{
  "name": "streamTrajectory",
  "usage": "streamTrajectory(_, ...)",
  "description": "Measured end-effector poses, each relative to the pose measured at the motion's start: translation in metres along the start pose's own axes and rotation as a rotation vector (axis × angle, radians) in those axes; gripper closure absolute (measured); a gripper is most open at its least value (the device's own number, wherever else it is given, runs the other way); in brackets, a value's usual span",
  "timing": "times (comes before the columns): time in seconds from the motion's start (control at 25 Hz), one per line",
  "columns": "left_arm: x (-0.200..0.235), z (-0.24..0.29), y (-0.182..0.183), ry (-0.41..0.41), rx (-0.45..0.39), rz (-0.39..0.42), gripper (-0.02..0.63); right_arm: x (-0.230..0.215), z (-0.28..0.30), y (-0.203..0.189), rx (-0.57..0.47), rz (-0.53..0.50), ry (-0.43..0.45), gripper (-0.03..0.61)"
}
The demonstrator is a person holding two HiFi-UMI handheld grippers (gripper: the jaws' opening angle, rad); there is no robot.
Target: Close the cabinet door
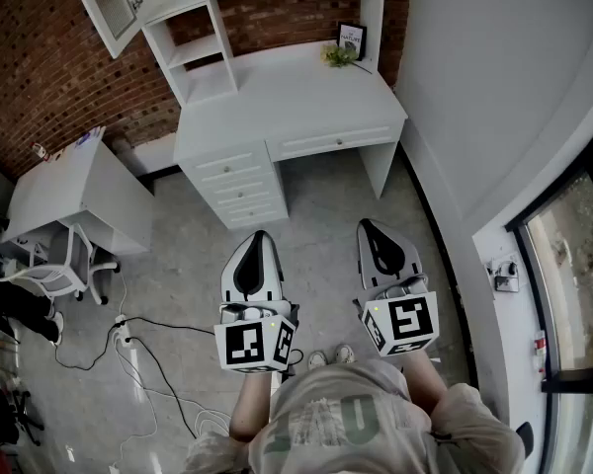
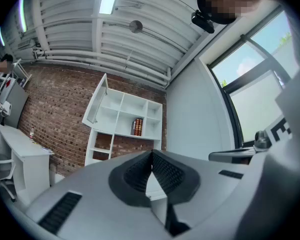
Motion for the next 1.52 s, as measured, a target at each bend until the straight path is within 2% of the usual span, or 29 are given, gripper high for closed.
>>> streamTrajectory(0.12, -0.001, 0.001, 0.0, 0.009, 0.001, 0.021, 0.6, -0.001, 0.001, 0.002, -0.006, 0.001, 0.005, 0.563)
streamTrajectory(0.36, -0.006, 0.0, -0.005, 0.015, 0.01, 0.004, 0.6, -0.004, 0.0, -0.007, 0.012, -0.015, 0.028, 0.563)
streamTrajectory(0.56, -0.006, 0.004, -0.009, 0.036, 0.016, -0.005, 0.6, -0.016, -0.001, -0.008, -0.015, 0.06, 0.042, 0.563)
streamTrajectory(0.96, -0.017, 0.029, -0.024, 0.049, 0.024, 0.004, 0.6, -0.053, 0.013, -0.042, 0.015, 0.096, 0.072, 0.563)
streamTrajectory(1.28, 0.016, 0.082, -0.033, 0.074, 0.01, -0.009, 0.6, -0.071, 0.068, -0.052, 0.02, 0.068, 0.091, 0.563)
streamTrajectory(1.52, 0.061, 0.18, -0.038, 0.019, -0.01, -0.01, 0.6, -0.089, 0.156, -0.049, -0.008, 0.044, 0.058, 0.563)
Point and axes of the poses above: the fingertips, and each gripper's own axes: z forward along the fingers, x to its left, y out of its top, the point moved 1 cm from there along -z, backward along the fingers, and after that the axes turned 10 degrees about x, right-handed, at the moved point
